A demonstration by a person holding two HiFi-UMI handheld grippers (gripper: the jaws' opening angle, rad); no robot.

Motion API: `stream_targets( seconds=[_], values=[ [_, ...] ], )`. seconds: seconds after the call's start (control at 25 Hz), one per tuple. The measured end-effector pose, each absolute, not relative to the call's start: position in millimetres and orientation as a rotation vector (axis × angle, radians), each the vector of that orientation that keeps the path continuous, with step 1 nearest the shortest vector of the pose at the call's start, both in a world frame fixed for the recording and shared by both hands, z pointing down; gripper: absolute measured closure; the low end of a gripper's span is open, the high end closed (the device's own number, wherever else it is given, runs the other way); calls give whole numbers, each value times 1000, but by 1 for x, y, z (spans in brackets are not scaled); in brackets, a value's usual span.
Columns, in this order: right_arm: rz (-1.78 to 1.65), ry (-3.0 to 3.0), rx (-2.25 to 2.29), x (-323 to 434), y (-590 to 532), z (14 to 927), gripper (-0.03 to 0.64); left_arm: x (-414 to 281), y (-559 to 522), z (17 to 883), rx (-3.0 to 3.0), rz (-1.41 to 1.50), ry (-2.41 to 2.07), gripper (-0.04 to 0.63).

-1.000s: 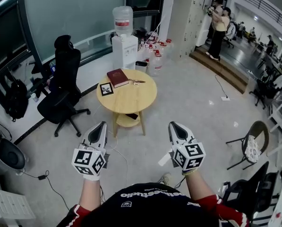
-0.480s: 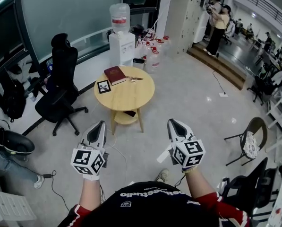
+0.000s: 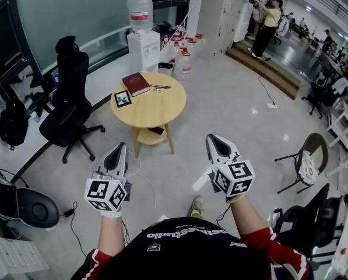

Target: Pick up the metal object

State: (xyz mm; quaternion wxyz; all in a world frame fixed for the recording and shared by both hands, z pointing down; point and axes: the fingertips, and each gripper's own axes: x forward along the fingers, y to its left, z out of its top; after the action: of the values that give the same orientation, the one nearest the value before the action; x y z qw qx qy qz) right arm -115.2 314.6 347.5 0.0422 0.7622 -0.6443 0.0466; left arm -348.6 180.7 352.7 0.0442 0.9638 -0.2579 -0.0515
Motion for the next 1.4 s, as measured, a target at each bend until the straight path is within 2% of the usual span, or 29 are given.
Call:
stream_targets(
  seconds=[0.8,1.4],
  values=[
    [212,-1949,2336,-103,320,360,591,-354,175,358,2925,-141,-807,578],
    [266,-1949,2278,-65,291,375,591,-308,146,367,2899,-96,-787,578]
  ],
)
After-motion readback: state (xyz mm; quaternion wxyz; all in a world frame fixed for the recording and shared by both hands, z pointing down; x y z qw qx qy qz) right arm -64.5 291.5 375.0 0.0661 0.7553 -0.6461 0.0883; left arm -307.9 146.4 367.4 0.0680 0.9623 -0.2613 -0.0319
